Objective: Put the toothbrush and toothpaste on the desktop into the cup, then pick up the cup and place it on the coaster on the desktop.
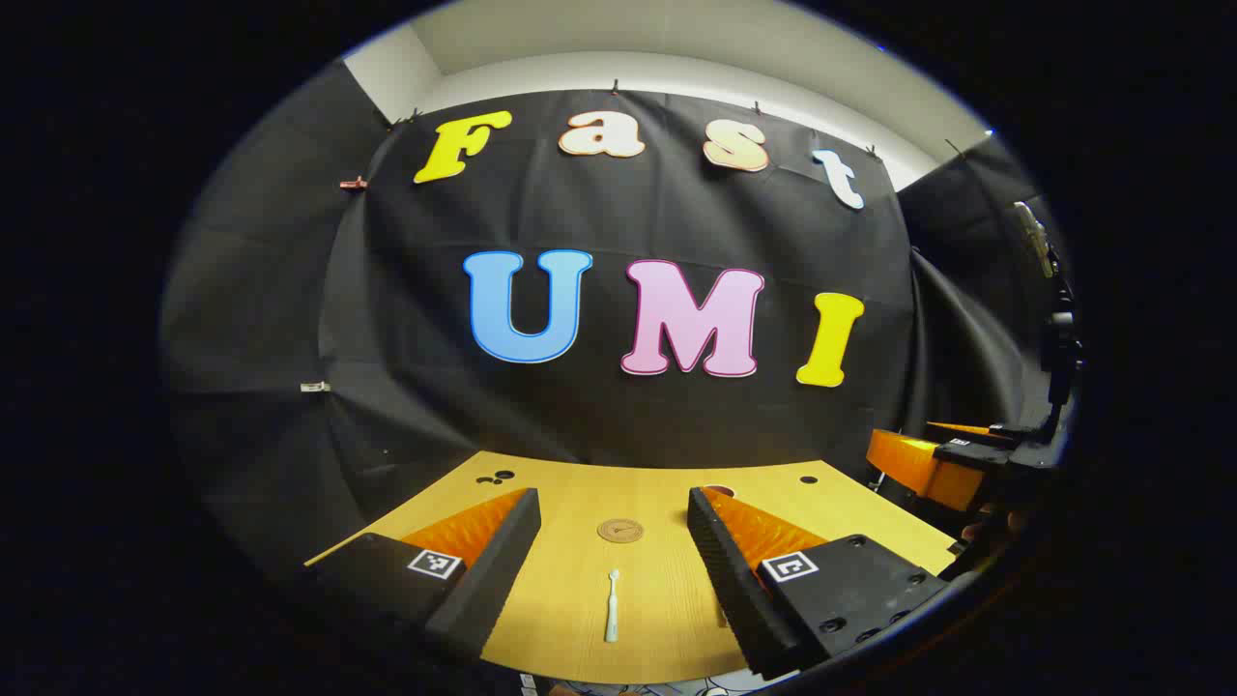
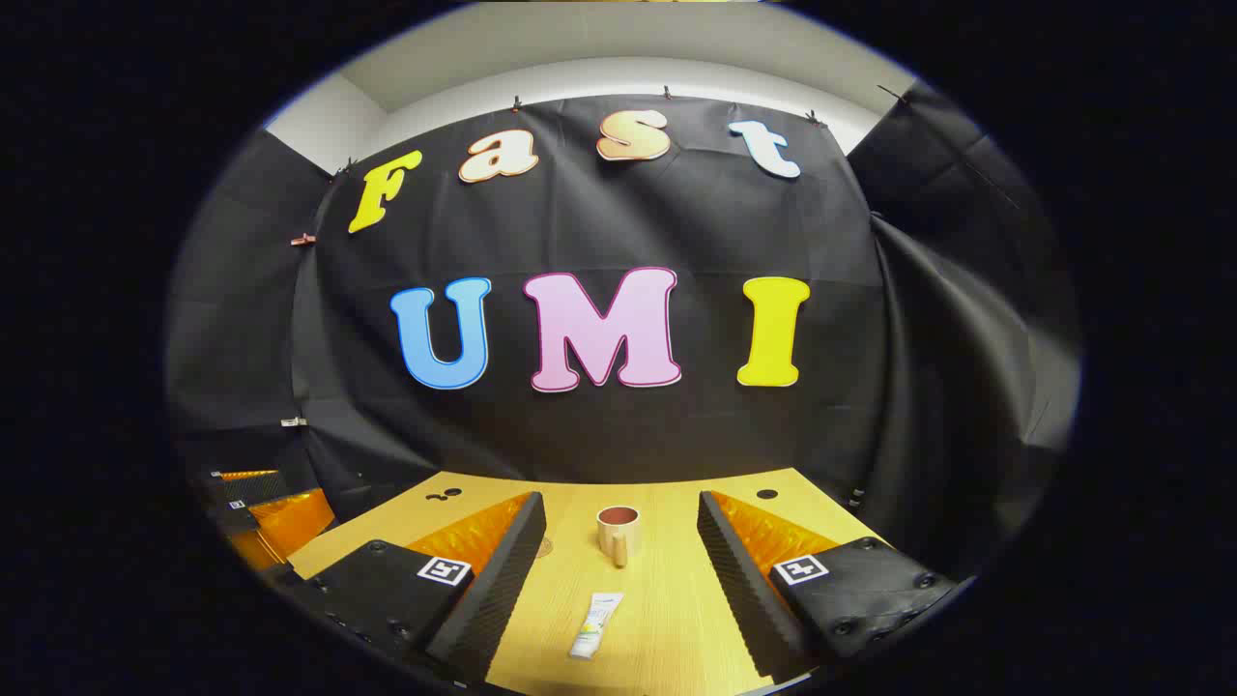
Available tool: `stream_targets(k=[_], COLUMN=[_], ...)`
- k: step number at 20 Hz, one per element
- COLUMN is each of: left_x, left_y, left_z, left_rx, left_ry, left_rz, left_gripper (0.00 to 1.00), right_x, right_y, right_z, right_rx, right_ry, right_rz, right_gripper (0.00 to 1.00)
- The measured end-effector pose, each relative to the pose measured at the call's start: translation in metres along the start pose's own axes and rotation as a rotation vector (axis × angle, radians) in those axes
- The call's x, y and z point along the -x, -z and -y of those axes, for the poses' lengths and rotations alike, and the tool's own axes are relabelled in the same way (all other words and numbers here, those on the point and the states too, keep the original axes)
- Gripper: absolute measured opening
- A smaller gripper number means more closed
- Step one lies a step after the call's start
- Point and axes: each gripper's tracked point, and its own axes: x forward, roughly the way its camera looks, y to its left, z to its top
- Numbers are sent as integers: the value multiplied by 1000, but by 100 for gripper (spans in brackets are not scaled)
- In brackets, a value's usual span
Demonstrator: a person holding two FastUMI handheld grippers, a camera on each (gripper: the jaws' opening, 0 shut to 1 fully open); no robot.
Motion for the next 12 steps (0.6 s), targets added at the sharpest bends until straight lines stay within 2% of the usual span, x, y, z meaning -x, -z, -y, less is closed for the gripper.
stream_targets(k=[5, 12], left_x=[-25, -44], left_y=[7, 10], left_z=[9, 4], left_rx=[7, 13], left_ry=[18, 3], left_rz=[-23, -35], left_gripper=[97, 97], right_x=[-16, -34], right_y=[16, 50], right_z=[17, 35], right_rx=[8, 15], right_ry=[25, 61], right_rz=[-42, -137], right_gripper=[97, 98])
